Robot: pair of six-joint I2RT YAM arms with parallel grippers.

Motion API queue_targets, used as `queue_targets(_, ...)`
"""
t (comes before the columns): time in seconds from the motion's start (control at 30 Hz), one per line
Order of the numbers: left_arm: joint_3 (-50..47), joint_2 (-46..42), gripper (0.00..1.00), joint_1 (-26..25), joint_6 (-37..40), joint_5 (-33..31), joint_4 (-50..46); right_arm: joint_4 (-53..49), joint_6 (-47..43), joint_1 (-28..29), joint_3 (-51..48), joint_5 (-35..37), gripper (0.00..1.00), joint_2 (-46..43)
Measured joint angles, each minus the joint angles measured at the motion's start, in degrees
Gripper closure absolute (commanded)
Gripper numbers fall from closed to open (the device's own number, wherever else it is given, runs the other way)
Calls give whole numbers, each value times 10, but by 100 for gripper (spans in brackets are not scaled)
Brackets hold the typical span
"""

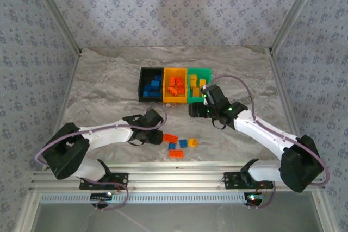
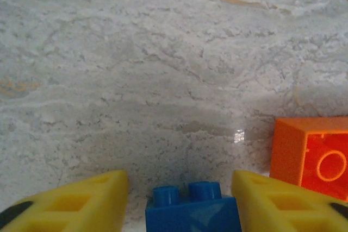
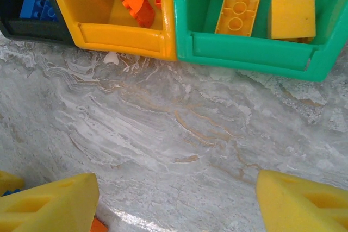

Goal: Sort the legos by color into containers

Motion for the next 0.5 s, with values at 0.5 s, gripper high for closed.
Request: queue_targets(0.5, 21, -64, 72, 52, 4, -34, -32, 16, 5, -5, -5, -9, 22, 0)
